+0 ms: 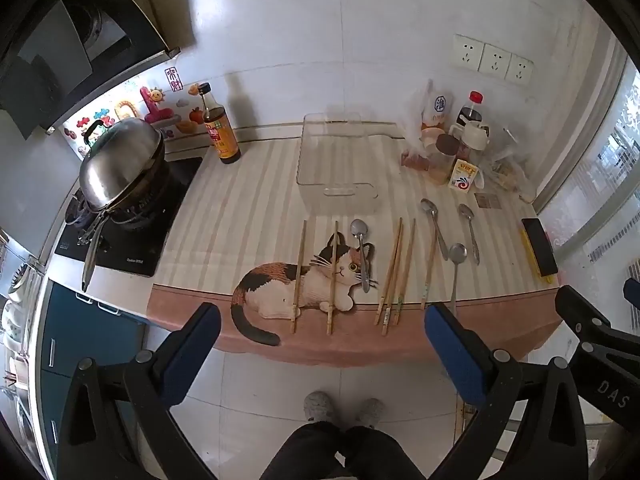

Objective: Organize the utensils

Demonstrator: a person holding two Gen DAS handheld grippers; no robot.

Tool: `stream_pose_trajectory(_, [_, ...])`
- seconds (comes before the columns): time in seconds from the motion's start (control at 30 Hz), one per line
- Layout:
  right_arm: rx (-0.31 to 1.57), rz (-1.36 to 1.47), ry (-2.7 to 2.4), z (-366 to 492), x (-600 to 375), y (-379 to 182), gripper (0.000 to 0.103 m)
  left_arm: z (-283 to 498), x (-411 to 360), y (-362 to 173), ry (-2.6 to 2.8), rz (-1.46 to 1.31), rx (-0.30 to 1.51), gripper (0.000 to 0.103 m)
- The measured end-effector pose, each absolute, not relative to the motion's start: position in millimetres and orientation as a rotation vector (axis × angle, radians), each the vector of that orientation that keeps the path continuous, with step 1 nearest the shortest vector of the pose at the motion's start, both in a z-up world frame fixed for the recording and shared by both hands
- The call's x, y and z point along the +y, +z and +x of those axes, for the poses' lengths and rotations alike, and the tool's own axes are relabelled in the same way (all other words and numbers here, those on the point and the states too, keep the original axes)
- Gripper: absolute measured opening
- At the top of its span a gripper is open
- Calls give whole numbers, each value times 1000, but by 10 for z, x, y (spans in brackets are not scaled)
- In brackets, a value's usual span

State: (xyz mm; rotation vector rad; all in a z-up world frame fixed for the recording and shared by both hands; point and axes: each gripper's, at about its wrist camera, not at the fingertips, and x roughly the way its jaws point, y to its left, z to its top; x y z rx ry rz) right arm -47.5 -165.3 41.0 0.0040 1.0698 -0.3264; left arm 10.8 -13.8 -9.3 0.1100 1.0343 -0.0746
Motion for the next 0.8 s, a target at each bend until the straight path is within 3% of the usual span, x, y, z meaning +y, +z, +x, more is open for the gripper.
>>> stream_pose_trajectory(0.8, [1068,1,-320,-465,-1656,405,103,151,-209,-166,-74,103,1036,103])
